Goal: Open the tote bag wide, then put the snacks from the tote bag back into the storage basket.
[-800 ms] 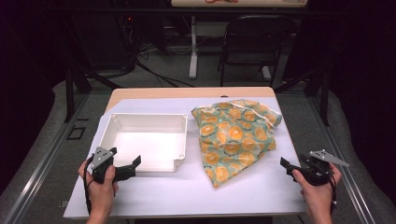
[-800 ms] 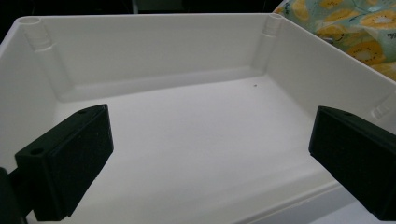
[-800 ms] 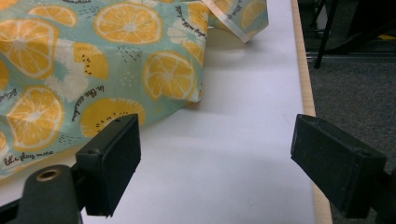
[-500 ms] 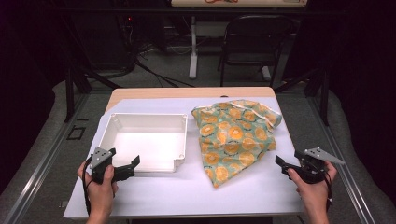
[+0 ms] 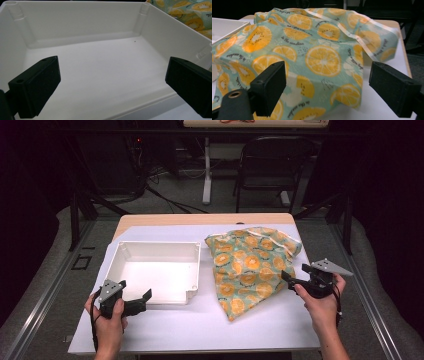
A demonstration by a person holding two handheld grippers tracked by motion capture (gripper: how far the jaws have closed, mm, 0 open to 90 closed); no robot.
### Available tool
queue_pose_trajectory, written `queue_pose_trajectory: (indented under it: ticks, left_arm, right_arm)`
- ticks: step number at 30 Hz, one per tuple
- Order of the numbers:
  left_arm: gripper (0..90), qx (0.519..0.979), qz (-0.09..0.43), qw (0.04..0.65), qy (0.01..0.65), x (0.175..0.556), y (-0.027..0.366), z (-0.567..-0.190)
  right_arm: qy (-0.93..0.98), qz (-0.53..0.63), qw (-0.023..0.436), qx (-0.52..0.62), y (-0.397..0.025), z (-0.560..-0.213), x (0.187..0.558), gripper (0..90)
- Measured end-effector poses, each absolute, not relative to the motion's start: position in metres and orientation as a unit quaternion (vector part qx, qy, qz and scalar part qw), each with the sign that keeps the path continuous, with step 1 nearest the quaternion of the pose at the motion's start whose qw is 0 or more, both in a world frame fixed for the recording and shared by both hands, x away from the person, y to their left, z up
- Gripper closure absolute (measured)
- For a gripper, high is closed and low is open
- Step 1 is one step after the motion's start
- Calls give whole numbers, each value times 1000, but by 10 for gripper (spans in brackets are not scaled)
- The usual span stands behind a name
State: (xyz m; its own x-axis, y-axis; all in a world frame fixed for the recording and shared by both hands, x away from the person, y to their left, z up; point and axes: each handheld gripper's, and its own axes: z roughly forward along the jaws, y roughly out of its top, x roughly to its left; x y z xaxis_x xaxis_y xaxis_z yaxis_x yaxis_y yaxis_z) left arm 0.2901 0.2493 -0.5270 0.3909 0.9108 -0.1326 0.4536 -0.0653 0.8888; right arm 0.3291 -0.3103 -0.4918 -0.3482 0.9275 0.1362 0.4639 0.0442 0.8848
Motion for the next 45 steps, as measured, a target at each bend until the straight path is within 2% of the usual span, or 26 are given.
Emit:
queue_pose_trajectory:
  ticks: [4,11,20,28,29,32,34,35,42,43,44,45]
  left_arm:
    - [2,693,239,466,495,290,249,-529]
    - [2,692,237,468,496,289,250,-529]
    - [3,691,236,471,495,288,249,-528]
    - [3,696,234,469,491,288,246,-528]
    - [3,697,235,468,490,288,246,-528]
    - [3,699,233,468,489,288,244,-528]
    - [4,700,232,469,487,288,243,-528]
    - [4,702,232,467,485,288,242,-528]
    - [4,706,230,468,480,288,240,-528]
    - [5,705,230,469,480,288,239,-528]
    - [5,705,230,469,480,288,240,-528]
    - [5,705,230,470,480,287,240,-528]
  right_arm:
    - [685,472,232,505,-292,-495,344,117]
    - [708,479,225,467,-255,-488,355,112]
    - [728,475,211,447,-231,-493,355,60]
    - [731,470,220,443,-225,-494,357,70]
    - [732,468,227,440,-225,-494,356,120]
    - [733,468,234,435,-224,-495,355,172]
    - [733,468,238,432,-223,-497,354,307]
    - [733,474,232,429,-223,-497,354,344]
    - [728,482,244,422,-226,-498,345,441]
    - [731,479,245,421,-227,-498,344,475]
    - [730,482,245,419,-229,-498,340,566]
    - [730,482,245,419,-229,-498,340,566]
